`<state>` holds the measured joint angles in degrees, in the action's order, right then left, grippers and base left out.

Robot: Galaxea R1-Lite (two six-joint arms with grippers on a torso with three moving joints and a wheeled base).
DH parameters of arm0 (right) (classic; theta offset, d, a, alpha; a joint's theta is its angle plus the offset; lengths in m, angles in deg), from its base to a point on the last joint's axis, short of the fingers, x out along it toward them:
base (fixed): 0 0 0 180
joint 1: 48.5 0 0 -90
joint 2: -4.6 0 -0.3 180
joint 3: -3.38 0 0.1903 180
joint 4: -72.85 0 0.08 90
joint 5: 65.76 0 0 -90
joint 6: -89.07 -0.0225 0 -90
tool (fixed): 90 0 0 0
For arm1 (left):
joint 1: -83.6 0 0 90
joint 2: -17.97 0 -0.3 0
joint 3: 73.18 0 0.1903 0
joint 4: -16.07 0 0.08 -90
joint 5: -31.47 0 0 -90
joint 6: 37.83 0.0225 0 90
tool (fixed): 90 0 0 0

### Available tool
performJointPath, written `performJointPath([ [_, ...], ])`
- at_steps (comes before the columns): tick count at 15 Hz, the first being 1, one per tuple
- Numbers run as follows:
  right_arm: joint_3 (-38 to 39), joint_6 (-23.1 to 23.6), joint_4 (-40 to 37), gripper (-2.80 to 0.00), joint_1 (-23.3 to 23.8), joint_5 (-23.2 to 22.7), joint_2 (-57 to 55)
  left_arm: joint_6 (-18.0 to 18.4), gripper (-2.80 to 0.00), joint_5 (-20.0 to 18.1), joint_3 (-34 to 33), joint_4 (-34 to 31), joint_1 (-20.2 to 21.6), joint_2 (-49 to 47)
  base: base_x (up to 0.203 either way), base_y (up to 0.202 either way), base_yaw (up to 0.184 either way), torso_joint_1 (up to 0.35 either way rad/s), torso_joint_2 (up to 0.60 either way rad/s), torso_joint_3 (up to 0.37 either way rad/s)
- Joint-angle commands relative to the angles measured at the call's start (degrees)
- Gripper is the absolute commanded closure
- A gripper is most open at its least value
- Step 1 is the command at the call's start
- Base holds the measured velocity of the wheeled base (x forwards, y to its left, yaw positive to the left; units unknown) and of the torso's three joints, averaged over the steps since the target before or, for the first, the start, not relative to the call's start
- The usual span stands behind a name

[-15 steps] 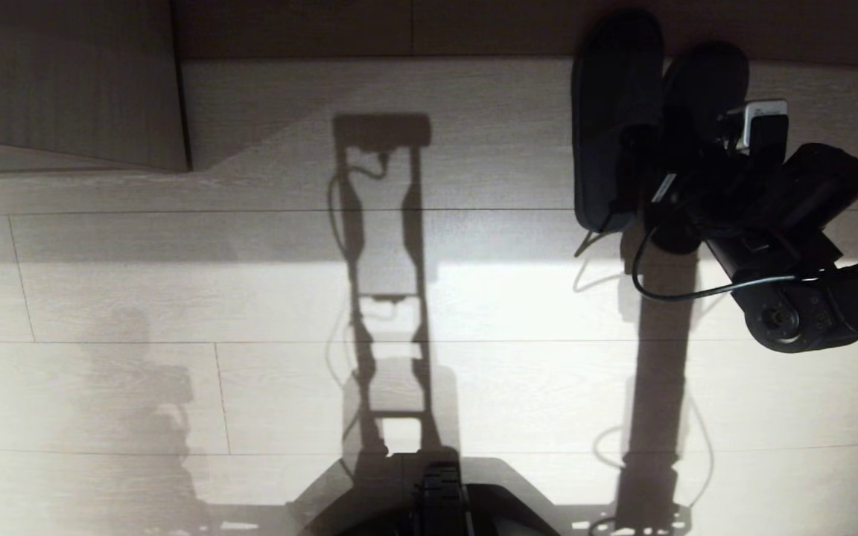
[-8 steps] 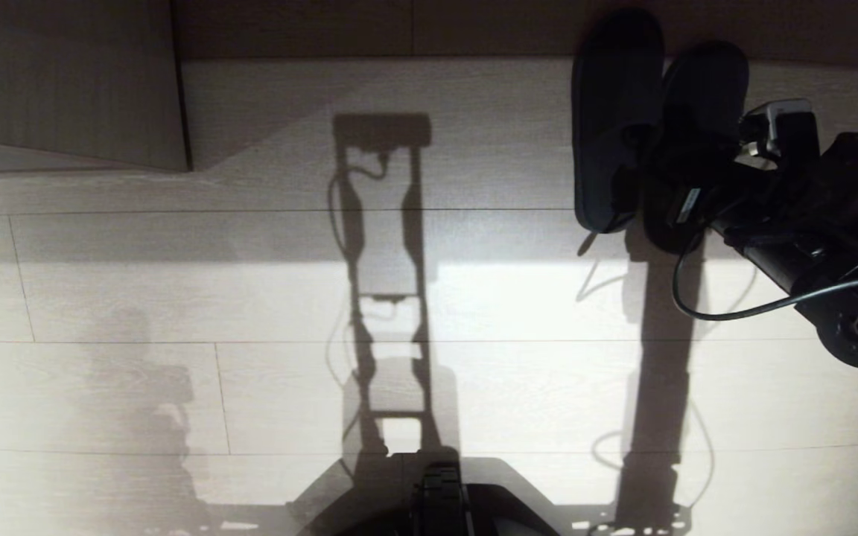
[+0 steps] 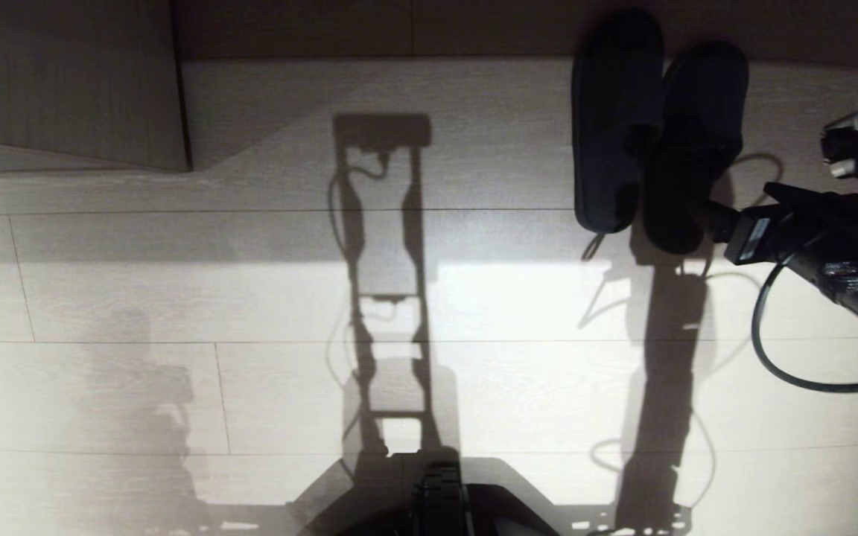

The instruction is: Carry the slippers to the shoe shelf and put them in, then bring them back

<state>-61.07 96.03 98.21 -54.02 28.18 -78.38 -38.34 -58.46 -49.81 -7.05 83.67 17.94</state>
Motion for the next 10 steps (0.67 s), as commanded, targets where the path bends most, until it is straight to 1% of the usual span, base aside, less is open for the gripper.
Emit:
performJointPath([
  [1, 4.03, 0.24, -1.24, 0.0, -0.54, 0.22, 7.77, -0.02, 0.0, 0.01, 0.0, 0.02, 0.01, 0.02, 0.0, 0.0, 0.0, 0.0, 0.0, 0.0],
  [3, 8.79, 2.0, -2.76, 0.0, -1.17, 0.33, 12.93, -0.02, 0.0, 0.01, 0.0, 0.02, 0.01, 0.02, 0.0, 0.0, 0.0, 0.0, 0.0, 0.0],
  [5, 15.95, 3.72, -4.01, 0.0, -1.51, 0.36, 18.09, -0.02, 0.0, 0.01, 0.0, 0.02, 0.01, 0.02, 0.0, 0.0, 0.0, 0.0, 0.0, 0.0],
  [6, 18.31, 4.35, -4.87, 0.0, -1.61, 0.38, 20.17, -0.02, 0.0, 0.01, 0.0, 0.02, 0.01, 0.02, 0.0, 0.0, 0.0, 0.0, 0.0, 0.0],
  [10, 28.81, 4.87, -5.67, 0.0, -1.53, 2.79, 27.84, -0.02, 0.0, 0.01, 0.0, 0.02, 0.01, 0.02, 0.0, 0.0, 0.0, 0.0, 0.0, 0.0],
])
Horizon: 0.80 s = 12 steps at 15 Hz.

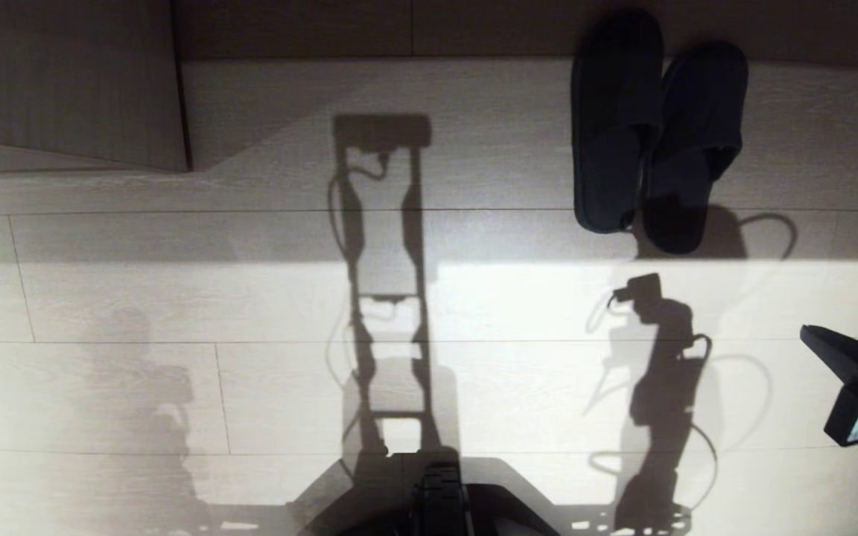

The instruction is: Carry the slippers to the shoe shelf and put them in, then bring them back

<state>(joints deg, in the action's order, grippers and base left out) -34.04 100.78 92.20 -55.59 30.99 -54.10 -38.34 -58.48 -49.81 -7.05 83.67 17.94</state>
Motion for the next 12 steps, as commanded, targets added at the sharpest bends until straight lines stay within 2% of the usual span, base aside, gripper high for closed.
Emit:
performJointPath([
  [1, 3.28, 0.15, 0.27, 0.0, 0.1, 0.26, 5.4, -0.02, 0.0, 0.04, 0.0, 0.02, 0.01, 0.02, 0.0, 0.0, 0.0, 0.0, 0.0, 0.0],
  [6, 10.46, -0.18, -2.94, 0.0, 1.98, 0.3, 19.77, -0.02, 0.0, 0.04, 0.0, 0.02, 0.01, 0.02, 0.0, 0.0, 0.0, 0.0, 0.0, 0.0],
  [12, 13.31, -2.07, -24.61, 0.0, 4.75, -1.23, 43.92, -0.02, 0.0, 0.04, 0.0, 0.02, 0.01, 0.02, 0.0, 0.0, 0.0, 0.0, 0.0, 0.0],
])
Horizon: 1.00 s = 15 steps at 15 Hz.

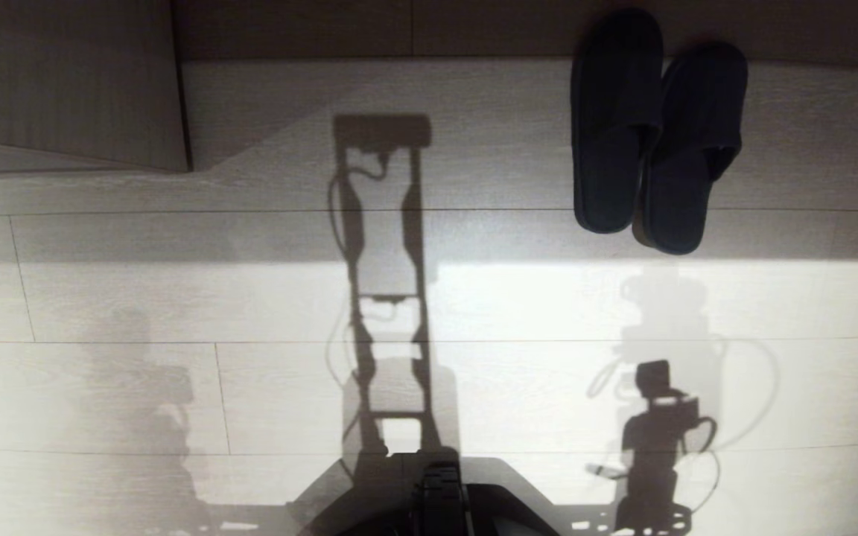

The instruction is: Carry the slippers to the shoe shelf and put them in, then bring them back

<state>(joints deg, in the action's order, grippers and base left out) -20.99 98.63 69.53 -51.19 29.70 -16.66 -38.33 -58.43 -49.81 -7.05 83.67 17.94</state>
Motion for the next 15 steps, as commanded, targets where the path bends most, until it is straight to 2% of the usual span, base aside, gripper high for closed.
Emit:
performJointPath([
  [1, 0.56, -0.01, -5.85, 0.0, 0.89, -0.21, 9.6, -0.03, 0.0, -0.01, 0.0, 0.02, 0.01, 0.02, 0.0, 0.0, 0.0, 0.0, 0.0, 0.0],
  [3, 0.66, -0.2, -12.87, 0.0, 1.5, -1.86, 15.11, -0.03, 0.0, -0.01, 0.0, 0.02, 0.01, 0.02, 0.0, 0.0, 0.0, 0.0, 0.0, 0.0],
  [6, 0.98, -0.91, -16.47, 0.0, 1.72, -6.3, 20.03, -0.03, 0.0, -0.01, 0.0, 0.02, 0.01, 0.02, 0.0, 0.0, 0.0, 0.0, 0.0, 0.0],
  [8, 1.0, -4.05, -20.62, 0.0, 1.72, -7.18, 21.26, -0.03, 0.0, -0.01, 0.0, 0.02, 0.01, 0.02, 0.0, 0.0, 0.0, 0.0, 0.0, 0.0],
  [15, 1.0, -6.52, -20.48, 0.0, 1.72, -6.86, 21.34, -0.03, 0.0, -0.01, 0.0, 0.02, 0.01, 0.02, 0.0, 0.0, 0.0, 0.0, 0.0, 0.0],
])
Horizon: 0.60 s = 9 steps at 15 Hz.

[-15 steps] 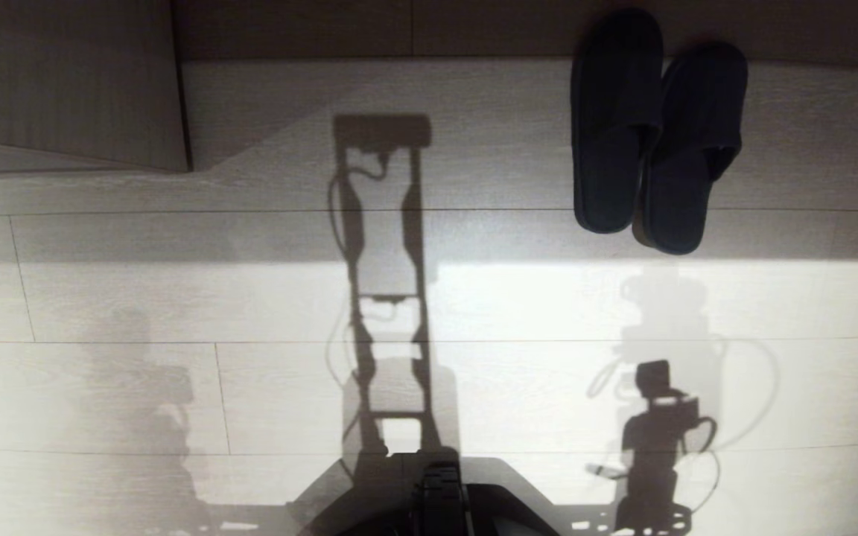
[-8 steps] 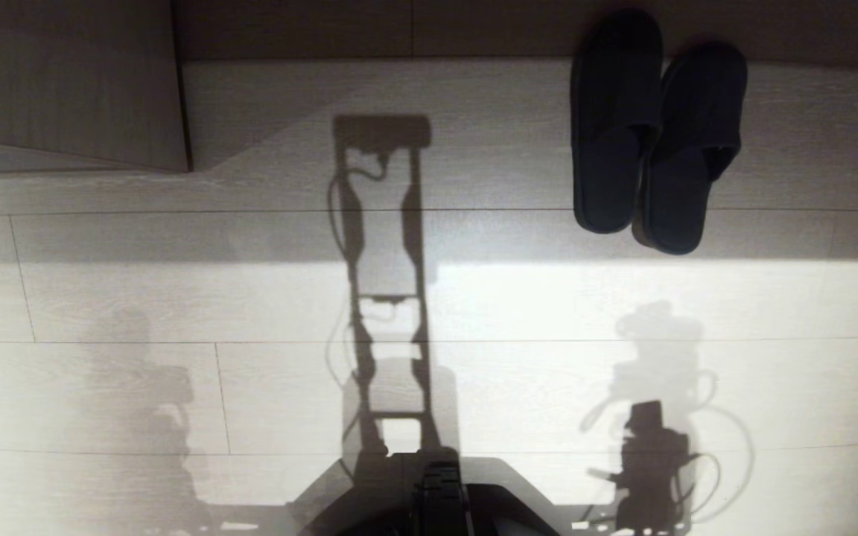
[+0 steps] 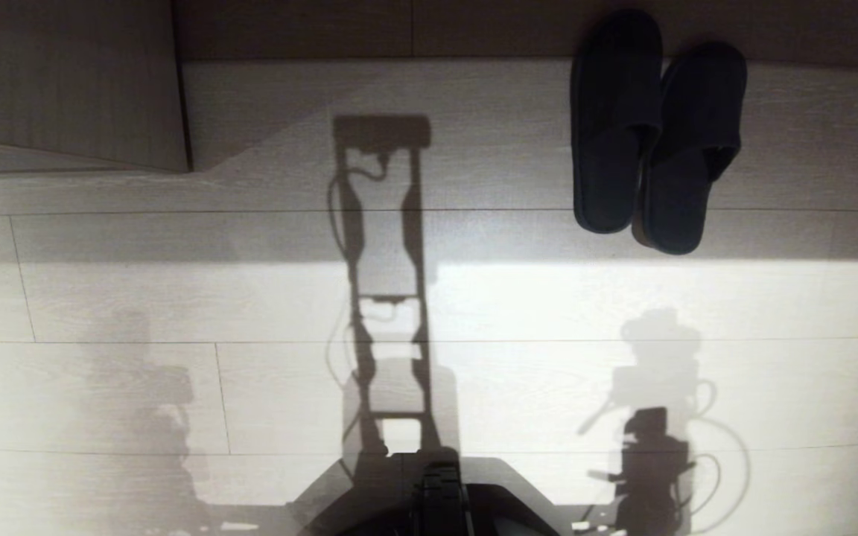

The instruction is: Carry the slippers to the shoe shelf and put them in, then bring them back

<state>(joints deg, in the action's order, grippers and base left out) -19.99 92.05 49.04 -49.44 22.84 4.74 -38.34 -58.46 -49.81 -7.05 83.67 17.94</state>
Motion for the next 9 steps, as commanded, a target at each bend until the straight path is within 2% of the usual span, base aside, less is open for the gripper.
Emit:
performJointPath([
  [1, 0.0, 0.01, 0.01, 0.0, -0.03, 0.0, -0.06, -0.02, 0.0, 0.01, 0.0, 0.02, 0.01, 0.02, 0.0, 0.0, 0.0, 0.0, 0.0, 0.0],
  [9, -0.09, -0.69, 0.1, 0.0, -0.03, 0.87, -0.14, -0.02, 0.0, 0.01, 0.0, 0.02, 0.01, 0.02, 0.0, 0.0, 0.0, 0.0, 0.0, 0.0],
])
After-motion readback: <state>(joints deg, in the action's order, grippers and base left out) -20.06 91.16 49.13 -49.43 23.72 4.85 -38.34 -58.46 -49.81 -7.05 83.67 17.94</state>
